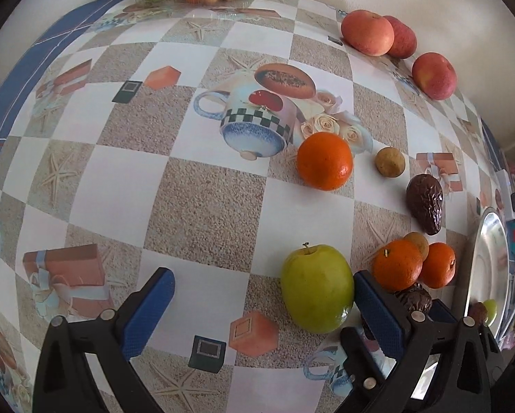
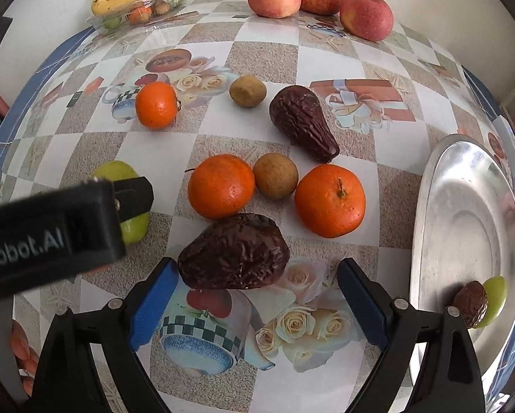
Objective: Organize fruits
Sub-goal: 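Move both open tools back toward the remaining fruit, then grasp a green pear with the left tool while the right tool grasps a dark date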
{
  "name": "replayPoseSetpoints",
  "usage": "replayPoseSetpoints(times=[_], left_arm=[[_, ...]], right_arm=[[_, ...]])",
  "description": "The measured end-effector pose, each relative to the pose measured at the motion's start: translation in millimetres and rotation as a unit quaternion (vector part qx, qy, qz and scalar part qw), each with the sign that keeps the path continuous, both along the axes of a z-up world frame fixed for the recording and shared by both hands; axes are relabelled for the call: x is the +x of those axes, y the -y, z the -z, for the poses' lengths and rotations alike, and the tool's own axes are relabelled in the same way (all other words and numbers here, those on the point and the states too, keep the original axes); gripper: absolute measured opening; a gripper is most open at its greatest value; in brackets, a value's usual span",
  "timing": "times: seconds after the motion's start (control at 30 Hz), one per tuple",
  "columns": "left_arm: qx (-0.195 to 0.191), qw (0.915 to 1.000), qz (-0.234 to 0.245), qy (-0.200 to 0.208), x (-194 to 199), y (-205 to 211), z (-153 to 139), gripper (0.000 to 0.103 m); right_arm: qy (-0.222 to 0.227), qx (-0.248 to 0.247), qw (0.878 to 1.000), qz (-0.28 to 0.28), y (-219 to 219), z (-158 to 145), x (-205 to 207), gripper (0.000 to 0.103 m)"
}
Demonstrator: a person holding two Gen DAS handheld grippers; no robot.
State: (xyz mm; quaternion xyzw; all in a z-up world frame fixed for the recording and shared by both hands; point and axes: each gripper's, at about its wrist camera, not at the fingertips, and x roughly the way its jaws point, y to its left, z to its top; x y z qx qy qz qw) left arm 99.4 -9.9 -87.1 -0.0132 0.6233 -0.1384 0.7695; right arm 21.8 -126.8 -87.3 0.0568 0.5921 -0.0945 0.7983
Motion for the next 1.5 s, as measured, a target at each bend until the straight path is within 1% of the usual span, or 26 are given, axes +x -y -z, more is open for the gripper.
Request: replayPoseSetpoints(times=[0.07, 0.13, 0.27, 0.3, 0.33, 0.37, 0.4, 0.43, 0.47, 0.57, 0.67, 0.73, 0.8, 0.87, 0.9, 0.97, 1.0, 1.03, 1.07, 1.1, 1.13, 1.17, 1.2, 1.3, 1.4, 1.5], left_arm=[[-0.001, 1.0000, -0.001, 0.002, 1, 4, 1, 0.103], [-0.001, 1.0000, -0.002, 0.009, -2, 4, 2, 0.103], [0.010, 0.9997, 0.013, 0.018, -5, 8, 3, 0.103], [0.018, 0.9994, 0.019, 0.020, -6, 11, 4, 0.103], [0.038, 0.9983, 0.034, 0.026, -8, 17, 6, 0.103], [0.072, 0.9952, 0.057, 0.034, -13, 26, 9, 0.103], [0.092, 0.9909, 0.080, 0.058, -19, 33, 9, 0.103], [0.088, 0.9904, 0.088, 0.062, -20, 35, 9, 0.103], [0.078, 0.9921, 0.080, 0.056, -18, 34, 9, 0.103], [0.079, 0.9934, 0.073, 0.040, -11, 32, 10, 0.103], [0.079, 0.9935, 0.074, 0.034, -9, 30, 9, 0.103], [0.076, 0.9944, 0.069, 0.026, -7, 28, 9, 0.102], [0.062, 0.9966, 0.052, 0.019, -4, 22, 5, 0.096], [0.041, 0.9981, 0.043, 0.018, -2, 17, -1, 0.078], [0.022, 0.9989, 0.039, 0.013, -1, 15, -4, 0.072], [-0.004, 0.9994, 0.035, 0.002, 0, 11, -7, 0.046], [-0.021, 0.9993, 0.029, -0.010, 0, 9, -7, 0.045], [-0.025, 0.9993, 0.022, -0.016, 0, 6, -8, 0.045], [-0.028, 0.9993, 0.016, -0.020, 0, 3, -7, 0.045], [-0.033, 0.9991, 0.011, -0.024, 1, 1, -7, 0.045], [-0.034, 0.9991, 0.008, -0.026, 0, -1, -7, 0.045], [-0.035, 0.9990, 0.001, -0.027, 0, -4, -7, 0.045], [-0.037, 0.9989, -0.006, -0.027, 0, -7, -8, 0.045], [-0.043, 0.9986, -0.021, -0.024, -3, -18, -14, 0.045], [-0.055, 0.9977, -0.033, -0.020, -5, -20, -23, 0.045], [-0.066, 0.9968, -0.043, -0.008, -4, -24, -34, 0.045]], right_arm=[[-0.001, 0.003, 1.000, -0.001, 1, 1, -1, 0.095], [-0.005, 0.006, 1.000, -0.002, 2, 4, -2, 0.102], [0.001, 0.008, 1.000, 0.007, 2, 6, -7, 0.103], [0.008, 0.007, 1.000, 0.008, 1, 6, -10, 0.103], [0.016, 0.005, 1.000, 0.008, 1, 6, -13, 0.103], [0.026, 0.001, 1.000, 0.008, 0, 6, -17, 0.103], [0.034, -0.003, 0.999, 0.009, -1, 6, -20, 0.103], [0.038, -0.003, 0.999, 0.009, -1, 7, -21, 0.103], [0.041, -0.004, 0.999, 0.006, -1, 7, -21, 0.103], [0.038, -0.005, 0.999, 0.005, -3, 7, -22, 0.103], [0.025, -0.002, 1.000, 0.006, -7, 6, -18, 0.103], [0.007, 0.003, 1.000, 0.000, -7, 5, -13, 0.103], [-0.008, 0.008, 1.000, -0.010, -9, 5, -6, 0.103], [-0.013, 0.008, 1.000, -0.017, -14, 3, -3, 0.103], [-0.012, 0.004, 1.000, -0.019, -15, 2, -3, 0.103], [-0.004, -0.009, 1.000, -0.024, -20, -1, -2, 0.103], [0.006, -0.019, 0.999, -0.029, -22, -6, -1, 0.102], [0.014, -0.026, 0.999, -0.031, -24, -10, -2, 0.102], [0.019, -0.028, 0.999, -0.032, -25, -12, -1, 0.100], [0.026, -0.025, 0.999, -0.034, -27, -16, -1, 0.094], [0.027, -0.018, 0.999, -0.036, -27, -18, 0, 0.084], [0.027, -0.008, 0.999, -0.037, -28, -18, 0, 0.079], [0.025, 0.001, 0.999, -0.037, -27, -18, 0, 0.072], [0.016, 0.014, 0.999, -0.038, -28, -14, 1, 0.060], [0.024, 0.020, 0.999, -0.035, -25, -16, 0, 0.060], [0.057, 0.035, 0.997, -0.024, -20, -31, -5, 0.060]])
